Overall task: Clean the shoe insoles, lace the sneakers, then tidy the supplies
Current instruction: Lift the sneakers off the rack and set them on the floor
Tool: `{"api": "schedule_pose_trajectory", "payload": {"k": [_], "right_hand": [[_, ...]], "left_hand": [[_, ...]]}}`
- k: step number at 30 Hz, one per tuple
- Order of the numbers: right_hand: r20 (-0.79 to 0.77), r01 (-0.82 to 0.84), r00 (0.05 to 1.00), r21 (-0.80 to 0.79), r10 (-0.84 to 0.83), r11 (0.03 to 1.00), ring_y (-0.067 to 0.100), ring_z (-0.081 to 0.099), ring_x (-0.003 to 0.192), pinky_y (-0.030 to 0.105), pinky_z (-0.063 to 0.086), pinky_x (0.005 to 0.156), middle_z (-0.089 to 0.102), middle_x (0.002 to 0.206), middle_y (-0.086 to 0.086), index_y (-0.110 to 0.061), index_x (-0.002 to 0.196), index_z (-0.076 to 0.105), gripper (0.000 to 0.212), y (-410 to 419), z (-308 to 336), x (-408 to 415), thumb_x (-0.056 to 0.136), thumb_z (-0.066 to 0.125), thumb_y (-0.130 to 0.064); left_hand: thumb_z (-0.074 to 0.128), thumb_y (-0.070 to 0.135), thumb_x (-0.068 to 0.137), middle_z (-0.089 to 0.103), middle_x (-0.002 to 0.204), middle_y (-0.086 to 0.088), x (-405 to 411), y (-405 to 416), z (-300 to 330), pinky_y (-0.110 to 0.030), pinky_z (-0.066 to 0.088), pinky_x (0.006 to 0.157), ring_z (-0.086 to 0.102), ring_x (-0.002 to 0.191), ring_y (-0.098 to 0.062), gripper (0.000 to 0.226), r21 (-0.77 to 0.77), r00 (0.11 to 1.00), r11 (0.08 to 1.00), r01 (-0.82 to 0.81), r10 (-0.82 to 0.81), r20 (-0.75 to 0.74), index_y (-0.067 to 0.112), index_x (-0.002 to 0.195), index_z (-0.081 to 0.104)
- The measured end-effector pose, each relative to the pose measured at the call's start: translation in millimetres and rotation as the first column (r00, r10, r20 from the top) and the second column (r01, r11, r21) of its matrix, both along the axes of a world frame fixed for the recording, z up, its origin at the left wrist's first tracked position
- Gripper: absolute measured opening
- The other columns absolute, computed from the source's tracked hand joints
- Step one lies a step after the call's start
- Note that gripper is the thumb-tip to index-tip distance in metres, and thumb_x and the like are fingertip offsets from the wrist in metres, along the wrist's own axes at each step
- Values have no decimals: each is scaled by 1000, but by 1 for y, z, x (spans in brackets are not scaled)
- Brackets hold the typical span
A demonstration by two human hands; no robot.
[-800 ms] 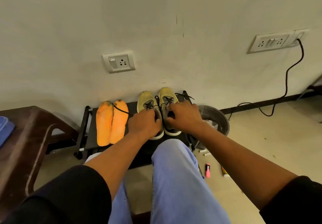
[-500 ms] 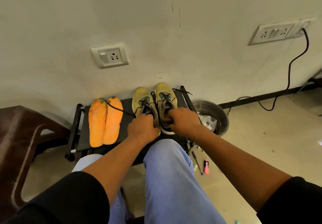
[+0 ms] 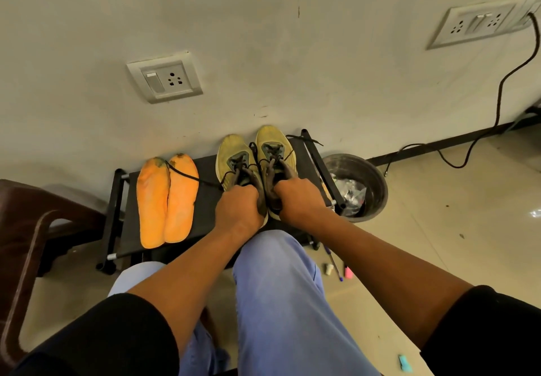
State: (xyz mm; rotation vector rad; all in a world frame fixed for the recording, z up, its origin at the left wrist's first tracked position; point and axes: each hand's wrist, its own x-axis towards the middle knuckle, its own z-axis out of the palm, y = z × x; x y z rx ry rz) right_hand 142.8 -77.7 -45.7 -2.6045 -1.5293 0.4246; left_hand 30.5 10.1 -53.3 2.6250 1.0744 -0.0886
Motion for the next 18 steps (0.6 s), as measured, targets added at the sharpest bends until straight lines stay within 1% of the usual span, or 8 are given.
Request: {"api": "schedule_pose_trajectory", "payload": {"k": [2, 4, 6, 9, 12, 15, 18], "right_hand": [[7, 4, 1000, 15, -4, 1000, 24, 57, 70, 33, 52, 63, 65, 86, 6, -15, 91, 67, 6, -3, 2, -1, 86, 70, -16], [19, 19, 1000, 30, -19, 999, 24, 57, 68, 32, 50, 60, 64, 83, 6, -15, 88, 66, 5, -7, 6, -2, 85, 70, -15], [38, 32, 999, 49, -34, 998, 24, 56, 66, 32, 49, 60, 63, 80, 5, -15, 86, 66, 5, -10, 12, -3, 84, 70, -14], [64, 48, 997, 82, -53, 995, 26, 58, 68, 35, 55, 64, 60, 78, 4, -15, 85, 65, 6, -18, 28, -3, 84, 71, -15], [89, 58, 994, 105, -68, 993, 28, 61, 70, 39, 59, 69, 62, 80, 6, -17, 83, 61, 9, -34, 44, -3, 84, 70, -17], [108, 92, 988, 135, -107, 987, 26, 61, 71, 38, 57, 69, 62, 81, 6, -17, 87, 62, 7, -60, 58, 1, 86, 69, -17], [116, 138, 981, 145, -155, 980, 26, 61, 72, 36, 56, 67, 63, 84, 6, -17, 87, 63, 7, -89, 68, 8, 86, 69, -17]], "left_hand": [[69, 28, 87, 55, 73, 3, -3, -3, 2, -32, 39, 61, 44, 62, -19, 17, 14, 1000, 1000, 5, -5, 6, 23, 77, 56], [69, 28, 88, 59, 75, 2, -5, -7, 5, -32, 39, 62, 42, 60, -18, 16, 32, 1000, 999, 18, -19, 23, 23, 77, 58], [69, 28, 87, 62, 77, -1, -6, -10, 13, -34, 40, 62, 42, 60, -20, 15, 51, 999, 998, 24, -25, 31, 22, 77, 61], [70, 30, 86, 65, 79, -3, -3, -17, 30, -34, 42, 60, 48, 62, -24, 14, 77, 997, 996, 48, -53, 55, 21, 78, 63], [70, 31, 86, 59, 73, -1, 0, -29, 46, -34, 40, 59, 48, 61, -24, 16, 99, 994, 992, 74, -81, 70, 20, 77, 62], [71, 32, 86, 62, 72, -2, 7, -48, 59, -36, 48, 61, 56, 64, -26, 14, 119, 987, 985, 126, -136, 81, 20, 81, 68], [70, 31, 87, 66, 77, -4, 21, -73, 68, -40, 57, 70, 62, 70, -29, 12, 139, 976, 972, 189, -201, 82, 19, 85, 71]]}}
